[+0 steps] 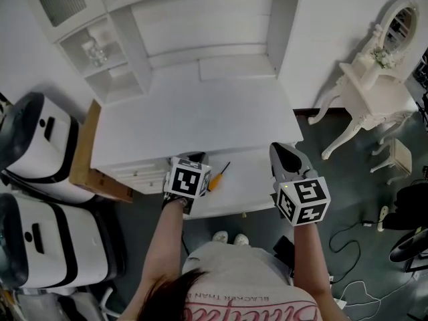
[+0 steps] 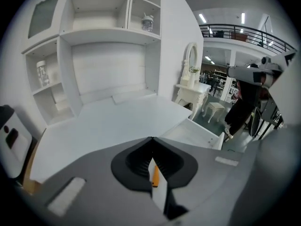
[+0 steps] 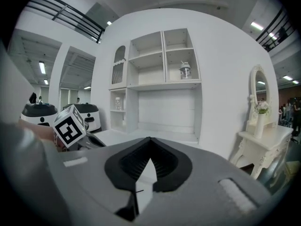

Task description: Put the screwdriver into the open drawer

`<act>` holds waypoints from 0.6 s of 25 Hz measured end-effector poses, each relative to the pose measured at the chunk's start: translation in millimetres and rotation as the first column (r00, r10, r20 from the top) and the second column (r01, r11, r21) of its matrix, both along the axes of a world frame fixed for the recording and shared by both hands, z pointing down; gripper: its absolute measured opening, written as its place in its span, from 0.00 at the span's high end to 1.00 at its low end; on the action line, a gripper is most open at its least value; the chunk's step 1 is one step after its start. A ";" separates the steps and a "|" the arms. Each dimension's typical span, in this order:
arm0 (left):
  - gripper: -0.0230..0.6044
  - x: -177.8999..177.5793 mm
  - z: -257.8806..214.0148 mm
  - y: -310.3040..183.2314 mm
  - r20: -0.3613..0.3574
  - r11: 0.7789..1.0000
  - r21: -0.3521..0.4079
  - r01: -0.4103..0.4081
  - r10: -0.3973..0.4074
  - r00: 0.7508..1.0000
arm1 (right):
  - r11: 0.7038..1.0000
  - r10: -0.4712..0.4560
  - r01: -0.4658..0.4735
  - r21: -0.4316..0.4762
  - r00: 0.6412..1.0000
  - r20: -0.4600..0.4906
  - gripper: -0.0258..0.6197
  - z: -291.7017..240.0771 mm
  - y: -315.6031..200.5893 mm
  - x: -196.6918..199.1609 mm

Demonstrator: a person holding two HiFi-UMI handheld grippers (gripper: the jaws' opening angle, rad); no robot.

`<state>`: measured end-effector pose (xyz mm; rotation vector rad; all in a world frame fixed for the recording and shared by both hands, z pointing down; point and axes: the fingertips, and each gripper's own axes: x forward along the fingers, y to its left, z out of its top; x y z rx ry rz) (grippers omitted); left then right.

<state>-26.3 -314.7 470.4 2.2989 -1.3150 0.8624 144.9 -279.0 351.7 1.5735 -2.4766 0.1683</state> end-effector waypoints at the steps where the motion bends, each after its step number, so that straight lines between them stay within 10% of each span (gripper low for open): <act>1: 0.94 -1.3 -7.9 -0.7 -0.012 1.000 0.022 0.008 -0.008 1.000 | 1.000 -0.002 0.002 0.012 1.000 -0.006 0.96 -3.8 0.2 -1.2; 15: 0.94 -22.8 -104.9 -3.9 -0.182 0.943 0.313 0.113 -0.057 0.982 | 0.976 0.048 -0.042 0.213 0.999 -0.024 0.96 -66.5 5.6 -8.0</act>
